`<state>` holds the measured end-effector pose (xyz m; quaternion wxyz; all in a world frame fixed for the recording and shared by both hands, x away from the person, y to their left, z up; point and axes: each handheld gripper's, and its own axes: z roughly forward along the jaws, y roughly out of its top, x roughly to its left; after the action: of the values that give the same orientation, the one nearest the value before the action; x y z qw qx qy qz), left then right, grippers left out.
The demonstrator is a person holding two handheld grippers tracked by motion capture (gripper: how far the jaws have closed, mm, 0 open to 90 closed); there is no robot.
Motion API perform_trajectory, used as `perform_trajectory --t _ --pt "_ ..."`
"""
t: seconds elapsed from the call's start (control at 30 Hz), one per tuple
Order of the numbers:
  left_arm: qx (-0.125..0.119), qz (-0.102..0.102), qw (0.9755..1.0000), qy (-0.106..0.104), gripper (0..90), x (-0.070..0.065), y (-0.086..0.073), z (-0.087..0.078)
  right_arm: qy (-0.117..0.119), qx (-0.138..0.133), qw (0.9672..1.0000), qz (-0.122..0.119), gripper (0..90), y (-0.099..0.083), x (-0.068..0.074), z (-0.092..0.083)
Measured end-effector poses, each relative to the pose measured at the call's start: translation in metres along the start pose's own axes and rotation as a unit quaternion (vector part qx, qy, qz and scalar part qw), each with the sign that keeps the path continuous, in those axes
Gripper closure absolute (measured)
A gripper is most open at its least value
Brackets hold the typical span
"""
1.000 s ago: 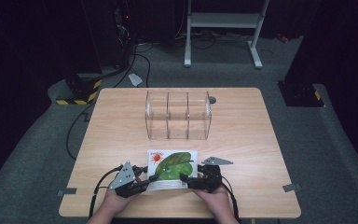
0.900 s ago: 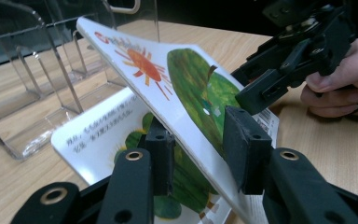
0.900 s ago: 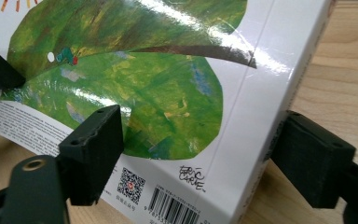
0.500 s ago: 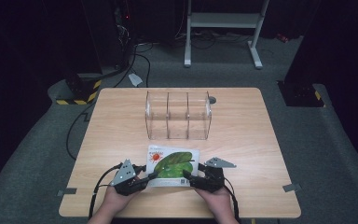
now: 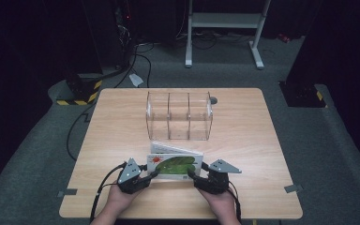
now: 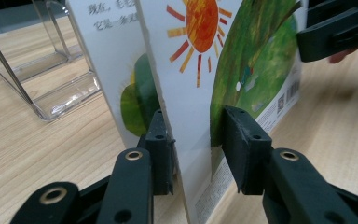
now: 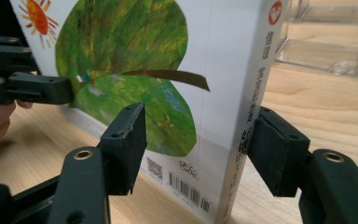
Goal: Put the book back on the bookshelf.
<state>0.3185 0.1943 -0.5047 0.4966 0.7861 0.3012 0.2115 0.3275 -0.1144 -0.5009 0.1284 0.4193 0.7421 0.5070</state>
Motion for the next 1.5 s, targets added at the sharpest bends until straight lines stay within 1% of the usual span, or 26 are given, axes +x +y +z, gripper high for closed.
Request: perform_trajectory --t 0.03,0.23,0.33,0.5,0.63,0.8,0.9,0.97,1.07,1.13,1.17,1.23,1.3,1.33,1.37,1.4,1.5 --pt "0.000 0.001 1.0000 0.000 63.9 0.000 0.000 0.001 -0.005 0.000 1.0000 -0.004 39.5 0.000 0.001 -0.001" --pt "0.000 0.005 0.9999 0.011 62.7 -0.001 -0.001 0.005 -0.012 -0.003 0.9999 -0.012 39.5 0.001 0.000 0.001" --pt "-0.001 0.006 0.9999 0.013 62.0 -0.003 -0.002 0.005 -0.019 -0.005 0.9997 -0.016 39.5 0.000 0.002 0.001" --pt "0.002 0.020 0.9995 0.022 60.2 -0.004 -0.003 0.007 -0.021 -0.005 0.9996 -0.020 39.9 0.001 0.004 0.000" --pt "0.003 0.026 0.9993 0.027 58.6 -0.003 -0.003 0.011 -0.028 -0.007 0.9992 -0.027 40.0 0.001 0.004 -0.001" --pt "0.005 0.026 0.9992 0.030 57.3 -0.004 -0.004 0.015 -0.032 -0.010 0.9990 -0.031 39.9 0.000 0.003 -0.002" --pt "0.009 0.032 0.9990 0.031 56.6 -0.005 -0.004 0.015 -0.029 -0.011 0.9991 -0.028 39.6 -0.001 0.003 -0.003" --pt "0.008 0.030 0.9991 0.029 56.3 -0.005 -0.004 0.015 -0.025 -0.011 0.9992 -0.029 39.6 -0.001 0.002 -0.003" --pt "0.007 0.035 0.9990 0.029 55.8 -0.006 -0.004 0.013 -0.021 -0.012 0.9994 -0.025 39.5 -0.002 0.001 -0.004" --pt "0.008 0.037 0.9989 0.027 55.4 -0.006 -0.005 0.012 -0.019 -0.013 0.9993 -0.031 39.2 -0.002 0.001 -0.004" --pt "0.005 0.037 0.9989 0.028 55.0 -0.007 -0.005 0.011 -0.019 -0.013 0.9992 -0.032 39.0 -0.002 0.002 -0.005" --pt "-0.003 0.028 0.9993 0.024 55.2 -0.006 -0.004 0.006 -0.018 -0.010 0.9994 -0.029 38.9 -0.002 0.003 -0.006" --pt "-0.014 0.024 0.9994 0.021 55.2 -0.005 -0.002 0.002 -0.014 -0.014 0.9993 -0.032 39.4 -0.002 0.003 -0.007" --pt "-0.016 0.024 0.9994 0.019 56.0 -0.005 -0.002 0.000 -0.011 -0.015 0.9992 -0.036 39.2 -0.002 0.004 -0.008" --pt "-0.016 0.025 0.9993 0.021 55.6 -0.005 -0.002 0.000 -0.007 -0.016 0.9989 -0.042 39.5 -0.002 0.005 -0.008" --pt "-0.016 0.022 0.9994 0.021 55.3 -0.004 -0.002 0.000 -0.010 -0.016 0.9986 -0.049 39.1 -0.001 0.007 -0.008" --pt "-0.015 0.019 0.9995 0.022 52.9 -0.004 -0.003 -0.002 -0.008 -0.016 0.9987 -0.047 38.0 -0.001 0.008 -0.008"
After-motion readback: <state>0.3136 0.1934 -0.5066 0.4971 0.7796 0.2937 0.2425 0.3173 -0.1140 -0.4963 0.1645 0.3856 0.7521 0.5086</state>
